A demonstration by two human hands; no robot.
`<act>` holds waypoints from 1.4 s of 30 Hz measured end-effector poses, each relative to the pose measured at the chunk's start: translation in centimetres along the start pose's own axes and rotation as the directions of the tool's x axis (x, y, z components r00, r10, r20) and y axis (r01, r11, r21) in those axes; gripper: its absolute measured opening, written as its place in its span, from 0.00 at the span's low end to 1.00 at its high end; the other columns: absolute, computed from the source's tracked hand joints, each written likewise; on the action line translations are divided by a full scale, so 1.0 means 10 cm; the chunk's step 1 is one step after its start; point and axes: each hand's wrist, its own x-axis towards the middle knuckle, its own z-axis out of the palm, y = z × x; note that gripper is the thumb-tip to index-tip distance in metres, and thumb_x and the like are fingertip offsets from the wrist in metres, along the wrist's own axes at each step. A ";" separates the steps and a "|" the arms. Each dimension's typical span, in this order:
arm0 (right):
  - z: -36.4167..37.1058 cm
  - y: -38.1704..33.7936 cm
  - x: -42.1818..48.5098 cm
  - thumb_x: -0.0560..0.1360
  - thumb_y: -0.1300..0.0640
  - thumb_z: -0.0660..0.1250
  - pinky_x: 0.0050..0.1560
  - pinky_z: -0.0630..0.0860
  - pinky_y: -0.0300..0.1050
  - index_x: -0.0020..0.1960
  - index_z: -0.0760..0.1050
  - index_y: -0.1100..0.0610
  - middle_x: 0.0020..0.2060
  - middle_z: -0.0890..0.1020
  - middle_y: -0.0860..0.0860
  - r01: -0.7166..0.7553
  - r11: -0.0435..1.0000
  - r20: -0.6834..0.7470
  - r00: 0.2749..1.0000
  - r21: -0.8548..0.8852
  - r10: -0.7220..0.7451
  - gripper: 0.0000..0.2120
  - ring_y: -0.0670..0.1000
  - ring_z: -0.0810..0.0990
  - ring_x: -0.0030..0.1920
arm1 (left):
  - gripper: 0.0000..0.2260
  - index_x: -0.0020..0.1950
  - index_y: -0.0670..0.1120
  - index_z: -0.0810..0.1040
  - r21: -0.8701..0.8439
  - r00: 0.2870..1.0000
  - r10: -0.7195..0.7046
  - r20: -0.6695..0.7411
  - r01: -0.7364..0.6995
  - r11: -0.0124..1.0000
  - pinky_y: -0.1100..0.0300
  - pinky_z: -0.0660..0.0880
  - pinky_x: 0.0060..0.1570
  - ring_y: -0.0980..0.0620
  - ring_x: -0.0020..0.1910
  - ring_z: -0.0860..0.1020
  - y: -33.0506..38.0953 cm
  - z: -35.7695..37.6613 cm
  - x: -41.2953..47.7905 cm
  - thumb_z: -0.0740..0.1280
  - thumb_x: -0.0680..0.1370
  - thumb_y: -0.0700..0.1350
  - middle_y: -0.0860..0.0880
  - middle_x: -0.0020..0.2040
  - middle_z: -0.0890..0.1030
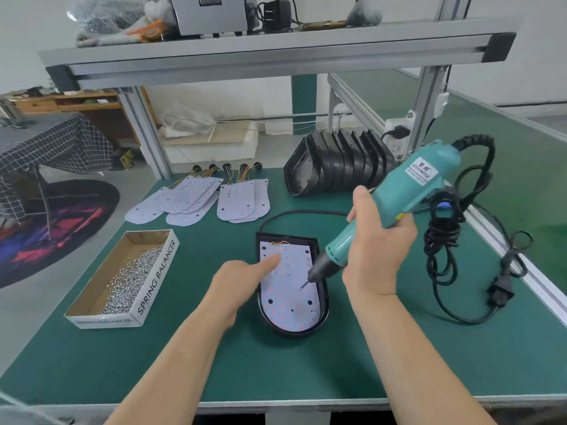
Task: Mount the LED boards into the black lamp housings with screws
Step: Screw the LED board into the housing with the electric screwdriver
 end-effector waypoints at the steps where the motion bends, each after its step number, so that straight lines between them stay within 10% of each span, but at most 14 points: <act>1: -0.01 0.04 -0.04 0.71 0.56 0.72 0.34 0.70 0.38 0.38 0.70 0.57 0.29 0.73 0.50 0.014 1.000 0.027 1.000 -0.022 -0.013 0.11 0.48 0.70 0.30 | 0.29 0.46 0.39 0.78 0.047 1.000 -0.011 0.025 0.009 0.999 0.58 0.68 0.42 0.48 0.44 0.75 -0.01 0.05 0.01 0.74 0.62 0.64 0.48 0.49 0.80; 8: -0.05 0.18 -0.19 0.71 0.54 0.71 0.34 0.71 0.43 0.39 0.71 0.66 0.29 0.73 0.52 0.100 0.992 0.165 0.982 -0.077 -0.086 0.16 0.51 0.70 0.31 | 0.27 0.55 0.37 0.80 0.012 0.997 -0.024 0.073 0.023 1.000 0.44 0.77 0.62 0.40 0.59 0.82 -0.03 0.15 0.05 0.70 0.60 0.51 0.40 0.56 0.84; 42: -0.01 0.37 -0.34 0.72 0.58 0.71 0.32 0.69 0.39 0.36 0.67 0.66 0.26 0.69 0.43 0.123 0.977 0.296 0.953 -0.174 -0.067 0.16 0.46 0.67 0.28 | 0.30 0.59 0.35 0.81 -0.060 0.997 -0.020 0.076 0.024 0.998 0.39 0.75 0.64 0.37 0.60 0.81 -0.06 0.18 0.03 0.71 0.61 0.49 0.37 0.58 0.83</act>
